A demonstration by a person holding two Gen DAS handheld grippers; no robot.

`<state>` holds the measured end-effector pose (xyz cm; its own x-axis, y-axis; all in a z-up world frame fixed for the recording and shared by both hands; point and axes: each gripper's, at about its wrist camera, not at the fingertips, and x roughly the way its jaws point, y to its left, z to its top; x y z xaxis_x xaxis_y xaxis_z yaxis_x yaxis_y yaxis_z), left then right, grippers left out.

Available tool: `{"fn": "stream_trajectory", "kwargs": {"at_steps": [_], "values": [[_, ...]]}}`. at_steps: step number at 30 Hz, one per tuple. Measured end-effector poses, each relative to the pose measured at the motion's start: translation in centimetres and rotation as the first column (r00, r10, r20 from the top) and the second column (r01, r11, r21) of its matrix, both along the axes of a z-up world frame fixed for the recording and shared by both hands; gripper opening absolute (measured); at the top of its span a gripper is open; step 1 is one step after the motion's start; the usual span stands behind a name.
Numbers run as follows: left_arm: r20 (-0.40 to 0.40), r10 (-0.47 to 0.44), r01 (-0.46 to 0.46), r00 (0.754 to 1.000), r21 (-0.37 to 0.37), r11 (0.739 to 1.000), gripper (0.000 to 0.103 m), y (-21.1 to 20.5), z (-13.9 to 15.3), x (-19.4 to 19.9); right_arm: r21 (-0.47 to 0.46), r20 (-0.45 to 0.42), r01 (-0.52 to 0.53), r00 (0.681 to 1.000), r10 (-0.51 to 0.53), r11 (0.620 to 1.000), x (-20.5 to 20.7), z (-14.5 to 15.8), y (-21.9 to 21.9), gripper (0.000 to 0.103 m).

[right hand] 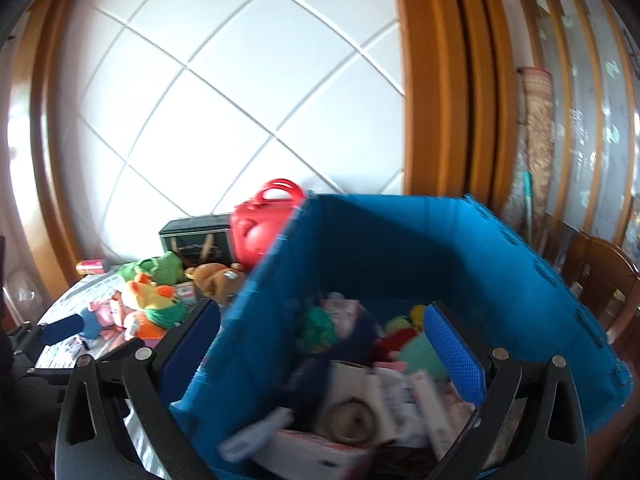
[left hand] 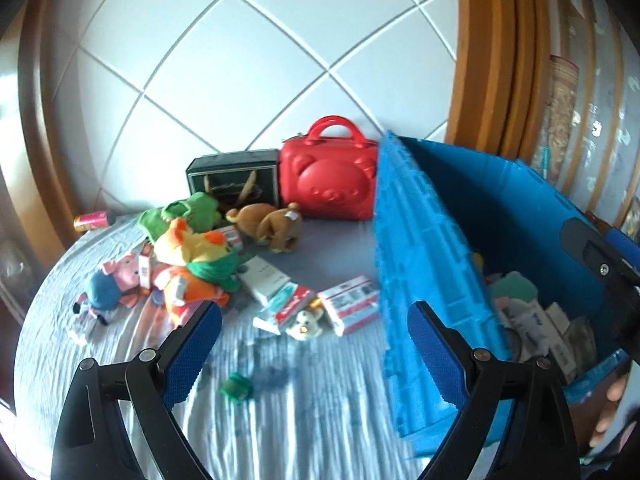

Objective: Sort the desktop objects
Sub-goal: 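Withdraw both tools from the bin back over the table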

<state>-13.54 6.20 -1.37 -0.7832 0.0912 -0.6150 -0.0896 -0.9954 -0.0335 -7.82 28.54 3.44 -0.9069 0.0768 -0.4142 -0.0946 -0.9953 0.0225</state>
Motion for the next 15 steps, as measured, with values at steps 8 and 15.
{"fn": "stream_trajectory", "kwargs": {"at_steps": [8, 15], "values": [[0.117, 0.137, -0.132, 0.984, -0.049, 0.990, 0.095, -15.5, -5.2, -1.9, 0.005, 0.045, -0.154, 0.987, 0.153, 0.988, -4.2, -2.4, -15.9, 0.103], [0.305, 0.244, -0.232, 0.921, -0.076, 0.970, 0.095, -24.5, -12.9, -3.7, -0.036, 0.288, -0.216, 0.933, 0.217, 0.976, -8.0, -11.5, -24.6, 0.103]]}}
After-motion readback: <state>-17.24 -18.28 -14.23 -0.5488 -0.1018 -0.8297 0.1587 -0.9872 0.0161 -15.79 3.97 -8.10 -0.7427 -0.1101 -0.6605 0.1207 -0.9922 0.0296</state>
